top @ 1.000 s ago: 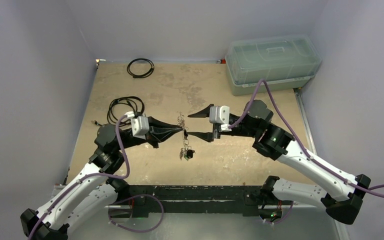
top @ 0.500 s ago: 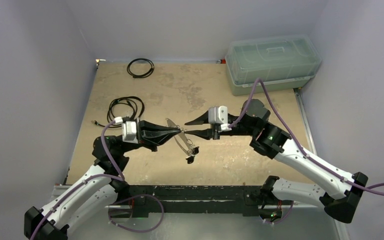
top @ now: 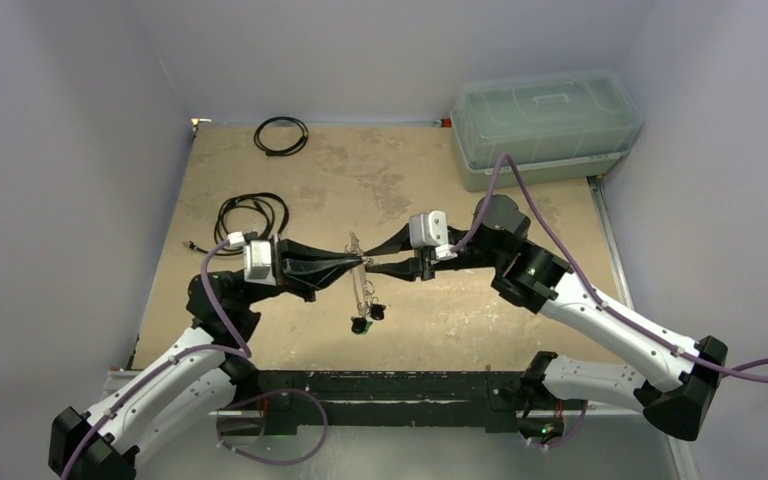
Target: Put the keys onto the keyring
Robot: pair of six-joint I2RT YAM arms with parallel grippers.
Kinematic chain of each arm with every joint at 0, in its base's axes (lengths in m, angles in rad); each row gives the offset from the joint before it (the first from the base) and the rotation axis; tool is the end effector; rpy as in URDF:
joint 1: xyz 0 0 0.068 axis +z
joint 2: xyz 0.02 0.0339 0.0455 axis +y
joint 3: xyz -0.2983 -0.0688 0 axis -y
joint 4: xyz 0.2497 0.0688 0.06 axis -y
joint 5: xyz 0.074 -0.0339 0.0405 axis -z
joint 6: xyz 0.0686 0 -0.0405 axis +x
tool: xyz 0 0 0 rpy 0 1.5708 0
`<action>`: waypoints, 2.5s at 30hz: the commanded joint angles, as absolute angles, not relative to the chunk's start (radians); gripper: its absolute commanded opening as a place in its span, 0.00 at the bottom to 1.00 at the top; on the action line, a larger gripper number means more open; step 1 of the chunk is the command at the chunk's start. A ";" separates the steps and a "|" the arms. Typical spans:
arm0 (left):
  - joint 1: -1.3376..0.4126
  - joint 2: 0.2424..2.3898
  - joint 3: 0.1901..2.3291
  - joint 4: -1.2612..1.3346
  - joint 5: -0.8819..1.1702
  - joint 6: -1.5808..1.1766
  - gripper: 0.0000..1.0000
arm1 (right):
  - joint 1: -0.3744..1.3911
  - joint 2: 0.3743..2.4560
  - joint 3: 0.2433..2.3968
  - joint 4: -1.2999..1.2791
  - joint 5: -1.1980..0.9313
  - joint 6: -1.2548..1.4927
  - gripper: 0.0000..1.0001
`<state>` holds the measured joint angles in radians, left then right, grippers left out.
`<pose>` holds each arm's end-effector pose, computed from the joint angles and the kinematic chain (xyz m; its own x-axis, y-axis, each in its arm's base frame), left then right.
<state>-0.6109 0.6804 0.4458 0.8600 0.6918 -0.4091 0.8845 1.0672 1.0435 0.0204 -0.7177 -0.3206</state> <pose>0.0959 -0.1206 0.3757 0.0957 -0.4410 -0.8924 0.9847 0.1730 0.0201 0.1253 0.2241 0.4284 0.3130 0.0075 -0.9497 -0.9492 -0.0306 -0.3131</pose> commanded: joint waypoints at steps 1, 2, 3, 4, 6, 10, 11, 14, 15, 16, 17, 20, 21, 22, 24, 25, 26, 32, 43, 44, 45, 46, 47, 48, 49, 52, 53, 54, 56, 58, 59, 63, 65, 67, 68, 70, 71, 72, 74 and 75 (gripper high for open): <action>-0.613 0.691 0.447 0.958 0.675 -0.435 0.00 | 0.882 1.062 1.089 0.082 -0.743 -0.295 0.27; -0.614 0.695 0.447 0.963 0.674 -0.438 0.00 | 0.882 1.064 1.090 0.085 -0.747 -0.295 0.24; -0.613 0.700 0.448 0.967 0.676 -0.441 0.00 | 0.882 1.067 1.091 0.088 -0.751 -0.293 0.19; -0.613 0.703 0.447 0.972 0.678 -0.444 0.00 | 0.882 1.071 1.091 0.089 -0.756 -0.289 0.13; -0.613 0.706 0.444 0.982 0.675 -0.448 0.00 | 0.882 1.084 1.095 0.089 -0.764 -0.285 0.01; -0.614 0.709 0.443 0.975 0.674 -0.444 0.00 | 0.882 1.092 1.095 0.095 -0.766 -0.287 0.00; -0.612 0.707 0.445 0.964 0.673 -0.437 0.00 | 0.882 1.091 1.094 0.097 -0.766 -0.286 0.00; -0.613 0.677 0.508 0.778 0.629 -0.354 0.00 | 0.882 1.094 1.105 0.079 -0.750 -0.294 0.00; -0.613 0.661 0.548 0.625 0.601 -0.309 0.12 | 0.882 1.102 1.121 0.048 -0.737 -0.310 0.00; -0.613 0.645 0.588 0.515 0.583 -0.258 0.26 | 0.882 1.111 1.141 0.014 -0.721 -0.329 0.00; -0.613 0.629 0.628 0.415 0.569 -0.205 0.37 | 0.882 1.120 1.161 -0.038 -0.703 -0.345 0.00; -0.614 0.598 0.762 0.142 0.512 -0.059 0.60 | 0.882 1.156 1.224 -0.149 -0.649 -0.393 0.00; -0.613 0.597 0.808 0.061 0.494 -0.017 0.63 | 0.882 1.168 1.244 -0.184 -0.632 -0.407 0.00; -0.613 0.602 0.845 -0.013 0.465 0.023 0.64 | 0.882 1.177 1.267 -0.211 -0.615 -0.418 0.00; -0.613 0.632 0.925 -0.157 0.399 0.083 0.64 | 0.882 1.189 1.287 -0.244 -0.566 -0.425 0.00; -0.613 0.650 0.960 -0.210 0.360 0.097 0.64 | 0.882 1.195 1.298 -0.258 -0.524 -0.423 0.00; -0.613 0.667 0.989 -0.258 0.326 0.105 0.63 | 0.882 1.201 1.307 -0.268 -0.470 -0.419 0.00; -0.613 0.730 1.052 -0.346 0.311 0.093 0.64 | 0.884 1.241 1.353 -0.291 -0.305 -0.353 0.00; -0.614 0.838 0.983 -0.242 0.517 0.162 0.73 | 0.885 1.298 1.390 -0.369 -0.233 -0.255 0.00; -0.614 0.850 0.975 -0.237 0.527 0.181 0.73 | 0.885 1.296 1.390 -0.376 -0.241 -0.251 0.00; -0.613 0.858 0.964 -0.227 0.540 0.197 0.73 | 0.885 1.292 1.387 -0.383 -0.249 -0.249 0.00; -0.614 0.864 0.954 -0.219 0.548 0.212 0.73 | 0.885 1.288 1.380 -0.384 -0.257 -0.249 0.00; -0.614 0.871 0.943 -0.211 0.555 0.226 0.72 | 0.885 1.279 1.372 -0.387 -0.269 -0.249 0.00; -0.613 0.880 0.938 -0.210 0.558 0.237 0.71 | 0.885 1.270 1.364 -0.387 -0.281 -0.249 0.00; -0.614 0.889 0.935 -0.217 0.560 0.253 0.70 | 0.885 1.262 1.359 -0.389 -0.292 -0.248 0.00; -0.614 0.904 0.926 -0.221 0.555 0.288 0.67 | 0.885 1.238 1.344 -0.397 -0.344 -0.250 0.00; -0.614 0.903 0.919 -0.216 0.547 0.292 0.64 | 0.886 1.230 1.341 -0.401 -0.361 -0.250 0.00; -0.613 0.901 0.912 -0.209 0.548 0.298 0.63 | 0.887 1.223 1.337 -0.406 -0.377 -0.253 0.00; -0.614 0.897 0.907 -0.202 0.561 0.306 0.57 | 0.888 1.213 1.330 -0.416 -0.409 -0.256 0.00; -0.614 0.895 0.902 -0.197 0.581 0.315 0.52 | 0.889 1.208 1.325 -0.426 -0.445 -0.265 0.00; -0.614 0.894 0.903 -0.196 0.583 0.320 0.50 | 0.891 1.207 1.325 -0.433 -0.458 -0.271 0.00; -0.618 0.894 0.899 -0.198 0.578 0.342 0.44 | 0.892 1.212 1.326 -0.456 -0.489 -0.286 0.00; -0.621 0.890 0.896 -0.195 0.589 0.349 0.44 | 0.893 1.219 1.327 -0.462 -0.496 -0.289 0.00; -0.623 0.882 0.891 -0.186 0.602 0.351 0.46 | 0.893 1.228 1.328 -0.469 -0.505 -0.295 0.00; -0.625 0.879 0.890 -0.186 0.609 0.352 0.47 | 0.893 1.234 1.328 -0.471 -0.508 -0.296 0.00; -0.629 0.876 0.887 -0.186 0.621 0.357 0.50 | 0.893 1.243 1.328 -0.473 -0.509 -0.300 0.00; -0.631 0.875 0.886 -0.188 0.629 0.357 0.51 | 0.894 1.246 1.328 -0.473 -0.509 -0.301 0.00; -0.634 0.874 0.884 -0.187 0.635 0.358 0.51 | 0.894 1.249 1.329 -0.472 -0.511 -0.302 0.00; -0.640 0.874 0.883 -0.193 0.640 0.364 0.51 | 0.894 1.256 1.331 -0.473 -0.509 -0.303 0.00; -0.646 0.874 0.884 -0.203 0.642 0.379 0.49 | 0.893 1.260 1.333 -0.475 -0.511 -0.304 0.00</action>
